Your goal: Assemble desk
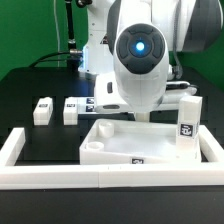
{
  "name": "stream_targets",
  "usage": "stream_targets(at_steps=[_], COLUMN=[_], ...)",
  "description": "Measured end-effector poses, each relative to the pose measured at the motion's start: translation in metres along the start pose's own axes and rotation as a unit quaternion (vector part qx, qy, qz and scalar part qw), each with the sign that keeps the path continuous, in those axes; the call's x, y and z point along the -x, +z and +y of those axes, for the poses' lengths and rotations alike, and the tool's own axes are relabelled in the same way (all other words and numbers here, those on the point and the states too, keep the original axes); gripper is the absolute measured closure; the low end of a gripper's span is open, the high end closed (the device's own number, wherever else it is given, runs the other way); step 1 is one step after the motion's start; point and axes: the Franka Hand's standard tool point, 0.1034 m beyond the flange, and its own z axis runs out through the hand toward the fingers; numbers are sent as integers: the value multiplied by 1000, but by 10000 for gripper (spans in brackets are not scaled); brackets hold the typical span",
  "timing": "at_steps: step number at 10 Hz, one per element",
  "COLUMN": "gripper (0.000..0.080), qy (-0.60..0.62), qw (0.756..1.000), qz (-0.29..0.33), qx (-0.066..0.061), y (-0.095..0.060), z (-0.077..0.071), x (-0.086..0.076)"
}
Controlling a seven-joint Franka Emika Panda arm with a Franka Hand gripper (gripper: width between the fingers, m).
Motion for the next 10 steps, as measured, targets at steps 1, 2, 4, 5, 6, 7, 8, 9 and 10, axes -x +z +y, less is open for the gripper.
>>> stream_targets(at_steps=[1, 2, 4, 5, 6, 7, 8, 9, 10], gripper=[151, 151, 162, 162, 343, 516, 516, 511, 511], qy=[9, 10, 11, 11, 12, 12, 12, 12, 13], qw=[1000, 1000, 1000, 1000, 1000, 1000, 1000, 1000, 1000], qz=[-23, -26, -24, -24, -24, -24, -24, -24, -24], qx=[0, 0, 0, 0, -1, -1, -1, -2, -2], y=[8, 12, 11, 11, 11, 11, 11, 11, 11], z=[1, 3, 4, 4, 5, 5, 5, 6, 6], x=[3, 1, 0, 0, 0, 0, -1, -1, -1])
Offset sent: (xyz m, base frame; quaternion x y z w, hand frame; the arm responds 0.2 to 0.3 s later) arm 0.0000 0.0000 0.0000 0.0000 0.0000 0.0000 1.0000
